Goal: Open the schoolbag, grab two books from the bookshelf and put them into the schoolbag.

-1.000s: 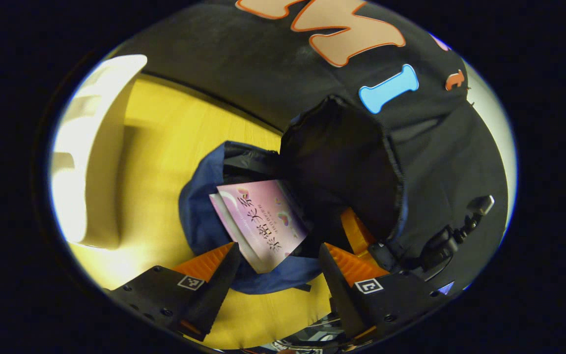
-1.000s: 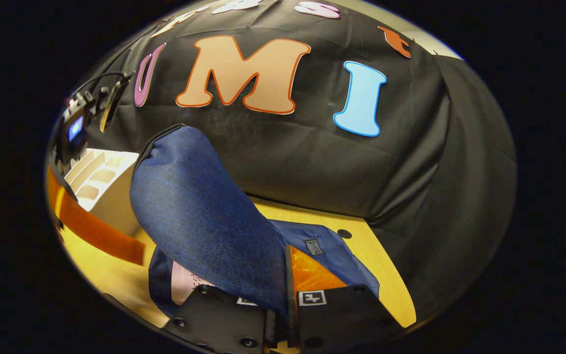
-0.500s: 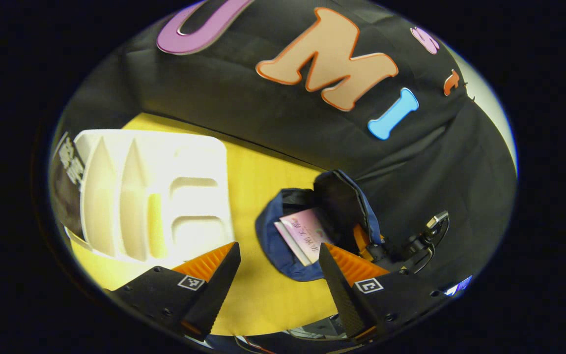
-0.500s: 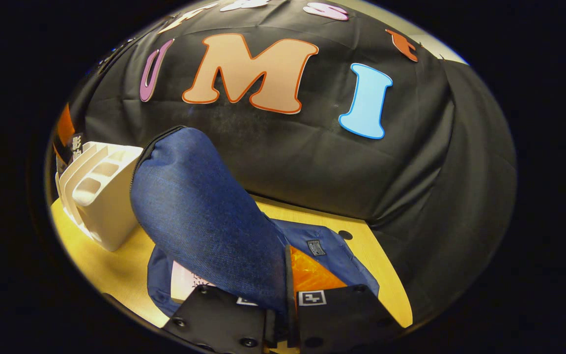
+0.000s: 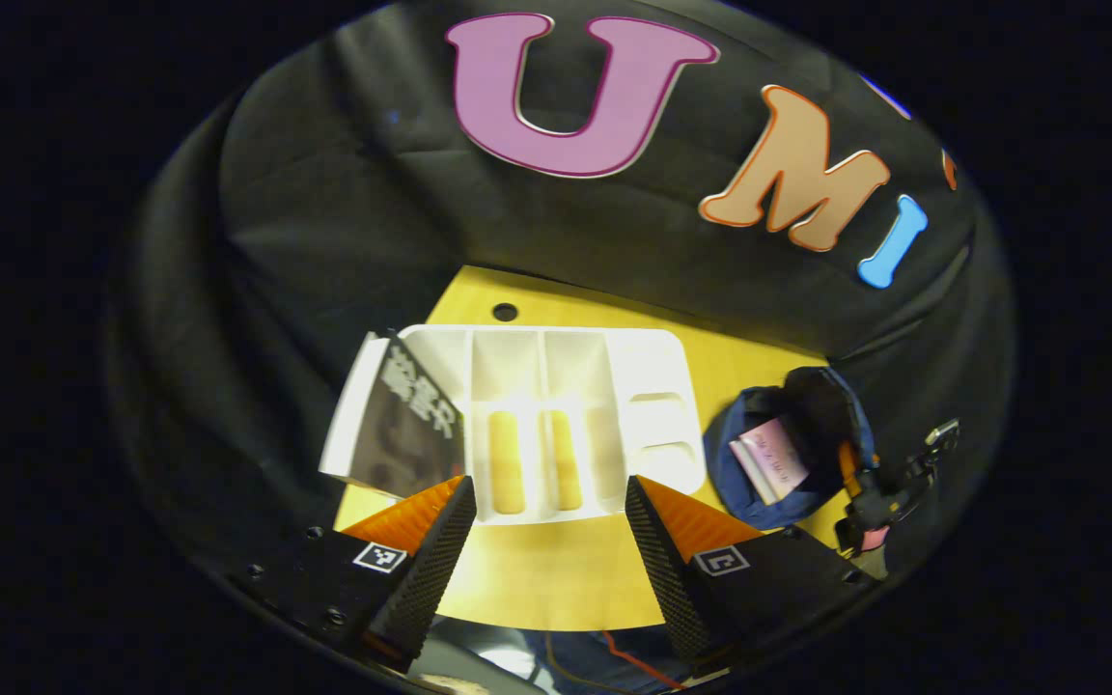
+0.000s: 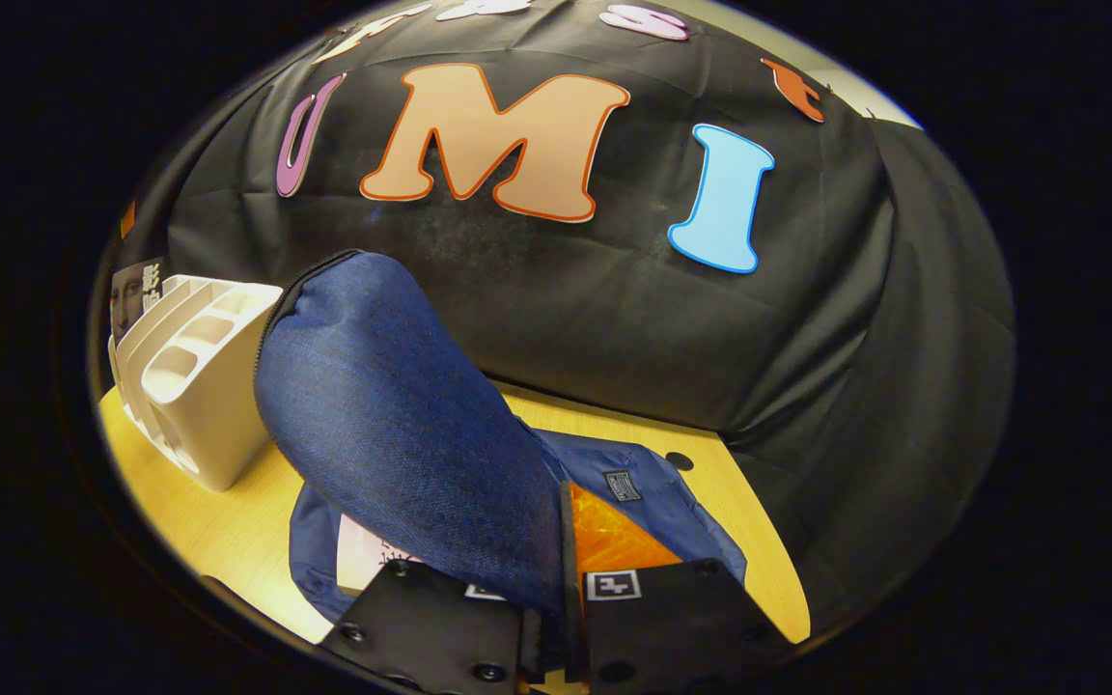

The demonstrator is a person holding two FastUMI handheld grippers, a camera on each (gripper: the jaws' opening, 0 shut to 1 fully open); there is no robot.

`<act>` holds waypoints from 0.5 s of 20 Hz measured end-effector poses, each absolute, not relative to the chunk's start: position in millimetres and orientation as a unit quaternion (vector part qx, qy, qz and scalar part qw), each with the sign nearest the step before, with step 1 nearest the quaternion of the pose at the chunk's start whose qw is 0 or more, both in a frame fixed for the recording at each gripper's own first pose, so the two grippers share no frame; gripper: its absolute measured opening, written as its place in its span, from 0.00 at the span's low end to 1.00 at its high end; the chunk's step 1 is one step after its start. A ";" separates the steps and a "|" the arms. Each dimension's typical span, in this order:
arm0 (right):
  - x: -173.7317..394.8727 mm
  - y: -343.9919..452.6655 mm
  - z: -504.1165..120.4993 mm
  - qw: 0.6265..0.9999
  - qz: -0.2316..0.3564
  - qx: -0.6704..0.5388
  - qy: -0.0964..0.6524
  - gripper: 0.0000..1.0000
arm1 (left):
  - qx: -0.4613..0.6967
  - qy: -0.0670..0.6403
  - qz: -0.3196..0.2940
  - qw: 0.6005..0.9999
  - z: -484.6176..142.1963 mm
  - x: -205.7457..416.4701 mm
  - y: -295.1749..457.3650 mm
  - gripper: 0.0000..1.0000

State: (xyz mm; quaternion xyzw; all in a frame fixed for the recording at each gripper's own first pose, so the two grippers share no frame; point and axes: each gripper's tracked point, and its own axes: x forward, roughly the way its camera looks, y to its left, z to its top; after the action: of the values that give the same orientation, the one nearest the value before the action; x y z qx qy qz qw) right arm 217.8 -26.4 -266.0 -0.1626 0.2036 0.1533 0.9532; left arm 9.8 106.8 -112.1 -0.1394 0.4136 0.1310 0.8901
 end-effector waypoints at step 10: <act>213.3 -24.0 -267.1 0.950 0.146 -0.184 0.204 0.09 | -0.119 0.478 0.223 0.841 -156.5 5.7 237.3 0.89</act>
State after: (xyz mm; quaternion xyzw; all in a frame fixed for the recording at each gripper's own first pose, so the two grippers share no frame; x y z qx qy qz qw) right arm 213.3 -24.0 -267.1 -0.1842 0.2044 0.1459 0.9503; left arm 5.7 237.3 -156.5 -0.1194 0.4784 0.2226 0.8410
